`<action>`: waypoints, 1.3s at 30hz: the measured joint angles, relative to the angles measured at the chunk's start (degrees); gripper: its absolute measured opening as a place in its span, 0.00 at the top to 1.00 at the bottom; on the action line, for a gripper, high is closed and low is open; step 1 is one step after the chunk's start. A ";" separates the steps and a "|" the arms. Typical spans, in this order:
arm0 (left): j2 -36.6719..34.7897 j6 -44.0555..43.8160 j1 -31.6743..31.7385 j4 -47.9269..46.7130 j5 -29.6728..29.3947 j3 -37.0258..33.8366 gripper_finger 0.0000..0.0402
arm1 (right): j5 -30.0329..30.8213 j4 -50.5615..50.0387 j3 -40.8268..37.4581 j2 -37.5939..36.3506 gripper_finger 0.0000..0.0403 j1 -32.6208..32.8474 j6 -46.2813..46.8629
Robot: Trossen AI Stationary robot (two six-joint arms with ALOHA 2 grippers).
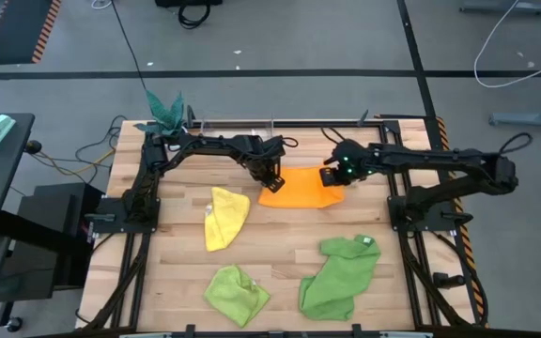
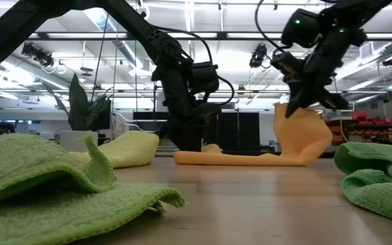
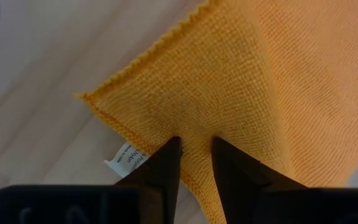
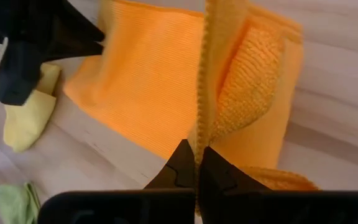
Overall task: Fold microfiber towels
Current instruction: Fold the orange towel
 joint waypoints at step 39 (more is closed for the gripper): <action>-1.78 -7.17 -7.59 4.57 0.11 -0.09 0.83 | -0.68 1.62 16.33 20.77 1.00 7.67 -3.61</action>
